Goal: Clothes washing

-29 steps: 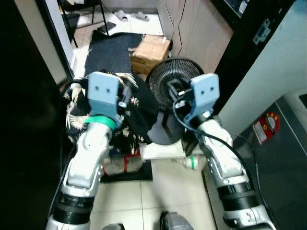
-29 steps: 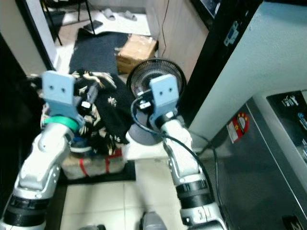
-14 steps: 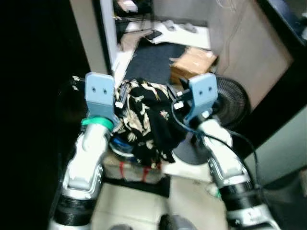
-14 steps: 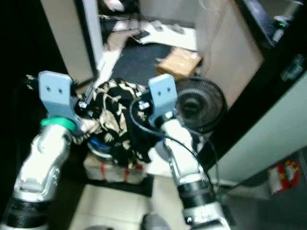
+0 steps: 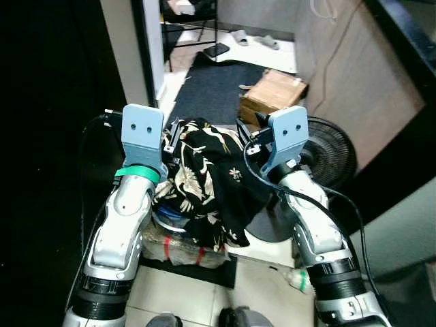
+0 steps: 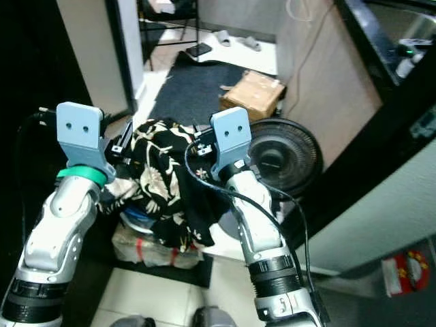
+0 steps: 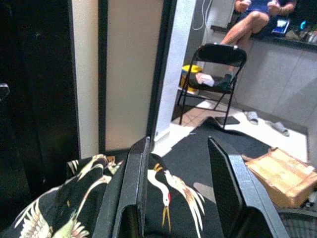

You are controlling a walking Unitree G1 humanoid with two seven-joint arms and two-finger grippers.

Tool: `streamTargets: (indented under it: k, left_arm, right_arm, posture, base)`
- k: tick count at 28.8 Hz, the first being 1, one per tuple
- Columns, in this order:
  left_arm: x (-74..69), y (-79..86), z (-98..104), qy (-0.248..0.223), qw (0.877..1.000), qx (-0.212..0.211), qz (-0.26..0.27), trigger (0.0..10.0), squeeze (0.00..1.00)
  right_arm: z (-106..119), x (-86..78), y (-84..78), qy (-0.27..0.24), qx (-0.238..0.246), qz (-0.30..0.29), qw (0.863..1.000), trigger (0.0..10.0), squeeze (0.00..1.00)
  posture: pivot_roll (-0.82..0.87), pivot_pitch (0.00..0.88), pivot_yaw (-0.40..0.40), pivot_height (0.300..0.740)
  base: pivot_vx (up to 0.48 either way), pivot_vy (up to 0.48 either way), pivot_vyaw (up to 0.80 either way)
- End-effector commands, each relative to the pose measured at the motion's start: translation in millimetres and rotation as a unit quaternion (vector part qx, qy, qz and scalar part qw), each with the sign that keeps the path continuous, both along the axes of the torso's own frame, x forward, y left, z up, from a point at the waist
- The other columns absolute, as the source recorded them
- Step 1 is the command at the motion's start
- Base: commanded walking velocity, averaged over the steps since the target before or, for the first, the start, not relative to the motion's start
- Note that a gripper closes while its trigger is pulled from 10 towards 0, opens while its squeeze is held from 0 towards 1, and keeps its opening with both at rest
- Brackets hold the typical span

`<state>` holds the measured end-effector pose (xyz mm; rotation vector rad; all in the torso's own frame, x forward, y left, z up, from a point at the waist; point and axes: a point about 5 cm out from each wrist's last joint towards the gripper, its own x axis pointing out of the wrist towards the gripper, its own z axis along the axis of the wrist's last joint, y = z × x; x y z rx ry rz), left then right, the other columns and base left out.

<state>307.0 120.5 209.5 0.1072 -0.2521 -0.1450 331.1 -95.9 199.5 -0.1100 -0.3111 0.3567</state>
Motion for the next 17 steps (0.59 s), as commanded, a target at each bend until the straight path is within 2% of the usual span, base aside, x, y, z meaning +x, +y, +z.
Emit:
streamTargets:
  k: [1, 17]
  left_arm:
    - [0.0, -4.0, -2.3, 0.002, 1.000, 0.005, -0.006, 10.0, 0.00]
    - [1.0, -4.1, -2.9, 0.002, 1.000, 0.004, -0.005, 10.0, 0.00]
  right_arm:
    - [0.9, 0.6, -2.0, -0.001, 0.002, -0.003, 1.000, 10.0, 0.00]
    - [1.2, 1.6, -1.8, -0.002, -0.001, -0.001, 1.000, 10.0, 0.00]
  posture:
    - [-0.01, 0.039, -0.006, 0.740]
    - [-0.01, 0.023, -0.010, 0.740]
  base:
    - [0.319, 0.000, 0.00]
    - [0.319, 0.000, 0.00]
